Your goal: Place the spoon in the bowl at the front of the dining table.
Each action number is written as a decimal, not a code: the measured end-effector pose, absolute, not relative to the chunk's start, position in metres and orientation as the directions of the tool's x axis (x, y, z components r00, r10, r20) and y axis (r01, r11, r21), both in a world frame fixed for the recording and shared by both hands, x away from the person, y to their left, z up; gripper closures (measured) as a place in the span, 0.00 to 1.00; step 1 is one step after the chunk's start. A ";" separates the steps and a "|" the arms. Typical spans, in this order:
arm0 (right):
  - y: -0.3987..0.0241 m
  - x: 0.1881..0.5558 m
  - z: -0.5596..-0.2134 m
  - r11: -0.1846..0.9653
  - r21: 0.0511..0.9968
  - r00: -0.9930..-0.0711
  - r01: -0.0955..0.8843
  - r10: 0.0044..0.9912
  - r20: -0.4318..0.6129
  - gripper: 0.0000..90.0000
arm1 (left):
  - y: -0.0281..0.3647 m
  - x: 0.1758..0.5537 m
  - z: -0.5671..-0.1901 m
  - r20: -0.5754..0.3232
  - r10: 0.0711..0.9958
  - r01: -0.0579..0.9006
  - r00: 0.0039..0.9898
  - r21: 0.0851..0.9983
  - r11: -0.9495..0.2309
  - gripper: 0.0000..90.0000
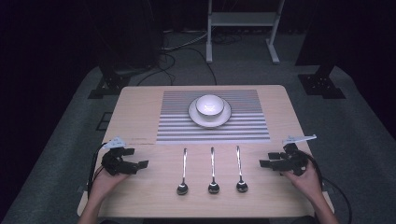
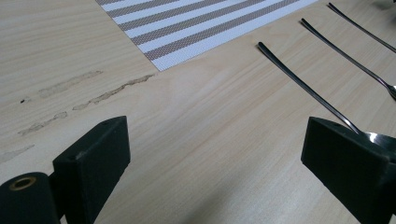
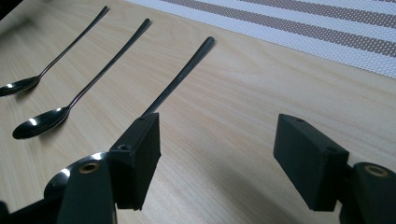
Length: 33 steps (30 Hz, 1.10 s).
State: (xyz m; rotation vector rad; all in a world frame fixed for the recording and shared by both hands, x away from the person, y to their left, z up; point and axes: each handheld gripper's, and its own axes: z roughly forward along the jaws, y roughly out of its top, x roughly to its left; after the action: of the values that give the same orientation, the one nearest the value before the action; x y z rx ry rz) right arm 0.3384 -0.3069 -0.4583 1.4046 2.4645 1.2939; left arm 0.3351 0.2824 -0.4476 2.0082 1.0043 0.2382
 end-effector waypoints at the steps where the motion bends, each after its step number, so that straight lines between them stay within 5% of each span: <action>1: -0.307 0.339 -0.458 0.248 0.667 -0.593 0.702 0.722 0.356 0.34 | 0.282 0.335 -0.448 -0.191 0.728 0.566 0.658 0.764 -0.310 0.08; 33: -0.301 0.340 -0.459 0.265 0.663 -0.601 0.700 0.720 0.347 0.34 | 0.232 0.328 -0.445 -0.152 0.635 0.505 0.757 0.753 -0.422 0.08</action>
State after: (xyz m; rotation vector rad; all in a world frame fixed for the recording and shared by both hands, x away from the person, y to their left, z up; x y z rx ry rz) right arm 0.3398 -0.3013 -0.4590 1.3916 2.4795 1.2791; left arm 0.3284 0.2324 -0.4449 2.1077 0.8521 0.1961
